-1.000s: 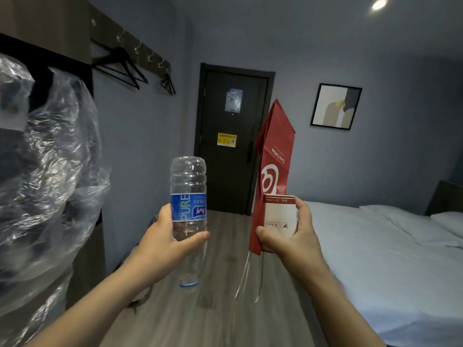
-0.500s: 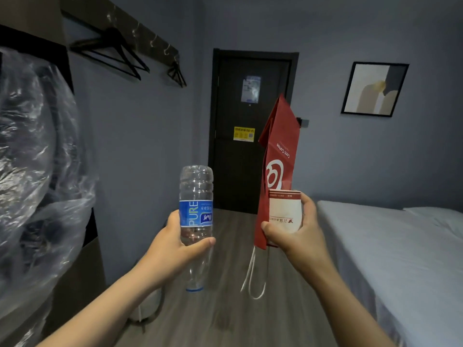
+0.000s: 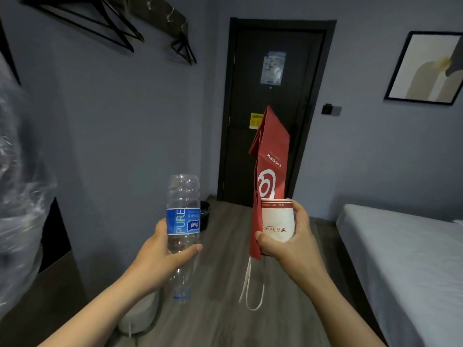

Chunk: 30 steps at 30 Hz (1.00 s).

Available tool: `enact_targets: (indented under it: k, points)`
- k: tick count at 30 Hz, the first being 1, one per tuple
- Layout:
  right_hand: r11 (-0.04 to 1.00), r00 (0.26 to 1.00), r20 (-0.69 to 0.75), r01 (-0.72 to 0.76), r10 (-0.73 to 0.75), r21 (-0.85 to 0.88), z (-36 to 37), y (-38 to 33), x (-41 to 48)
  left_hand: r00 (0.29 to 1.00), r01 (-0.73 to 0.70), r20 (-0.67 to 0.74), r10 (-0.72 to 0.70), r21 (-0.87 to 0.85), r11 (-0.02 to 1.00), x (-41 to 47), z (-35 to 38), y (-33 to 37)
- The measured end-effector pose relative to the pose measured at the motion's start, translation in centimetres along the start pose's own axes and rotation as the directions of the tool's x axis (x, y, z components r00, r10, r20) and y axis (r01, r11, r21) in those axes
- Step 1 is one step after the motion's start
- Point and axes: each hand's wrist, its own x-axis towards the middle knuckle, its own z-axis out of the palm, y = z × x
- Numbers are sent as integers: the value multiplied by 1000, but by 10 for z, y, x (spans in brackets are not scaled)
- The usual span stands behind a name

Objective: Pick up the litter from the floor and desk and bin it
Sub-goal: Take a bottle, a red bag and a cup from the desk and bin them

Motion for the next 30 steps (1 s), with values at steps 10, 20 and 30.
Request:
enact_targets:
  k: [10,20,30]
  points:
    - [996,999,-27,-26,24,-87,74,47,172,1000,8,4,-8,-25,1000,192,-5,-45]
    - [991,996,-47,-79,74,-110,120,115,309,997,59,47,-59,1,998,349,14,-96]
    - [995,996,-11,-85,84,-43,143,197,492,999,45,28,-44,-19,999,533,55,-131]
